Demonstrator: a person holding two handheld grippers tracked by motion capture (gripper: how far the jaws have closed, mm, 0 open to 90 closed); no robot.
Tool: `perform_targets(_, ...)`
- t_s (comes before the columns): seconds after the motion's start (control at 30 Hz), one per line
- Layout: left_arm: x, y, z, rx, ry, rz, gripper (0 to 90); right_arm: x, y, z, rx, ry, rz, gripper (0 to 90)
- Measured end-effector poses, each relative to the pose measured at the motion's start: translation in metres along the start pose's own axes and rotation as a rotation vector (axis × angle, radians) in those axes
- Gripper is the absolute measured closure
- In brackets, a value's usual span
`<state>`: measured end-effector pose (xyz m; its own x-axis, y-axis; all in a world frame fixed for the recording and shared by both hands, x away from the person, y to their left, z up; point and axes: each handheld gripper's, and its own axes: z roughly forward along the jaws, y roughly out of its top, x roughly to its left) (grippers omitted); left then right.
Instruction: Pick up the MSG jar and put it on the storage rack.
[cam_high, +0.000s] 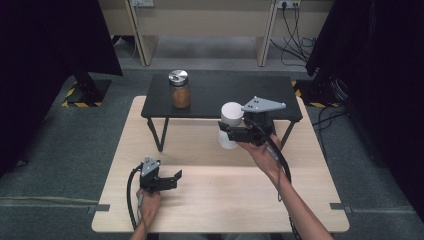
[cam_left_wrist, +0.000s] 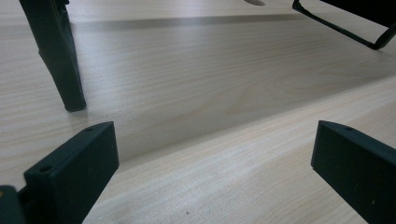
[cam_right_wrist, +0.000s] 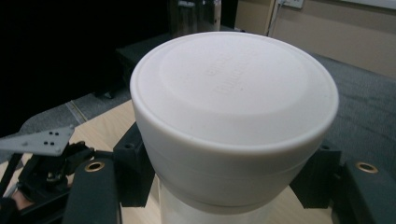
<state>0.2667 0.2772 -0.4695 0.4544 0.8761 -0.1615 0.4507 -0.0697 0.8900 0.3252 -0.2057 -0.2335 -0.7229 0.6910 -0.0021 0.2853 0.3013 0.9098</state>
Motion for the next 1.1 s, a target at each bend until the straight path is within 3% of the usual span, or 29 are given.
perform_targets(0.3,0.000,0.000,0.000,0.002,-0.001,0.004,0.0,0.002,0.030,0.014,0.013,-0.025,-0.007,35.4)
perform_targets(0.57,0.001,0.000,0.000,0.001,-0.003,0.003,0.0,-0.006,0.051,0.014,-0.016,-0.027,0.021,35.4)
perform_targets(0.8,0.001,0.000,0.000,0.002,-0.002,0.004,0.0,-0.007,0.066,0.013,-0.035,-0.050,0.014,35.4)
perform_targets(1.1,0.001,0.000,0.000,0.001,-0.004,0.003,0.0,-0.006,0.086,0.037,-0.018,-0.085,0.025,35.4)
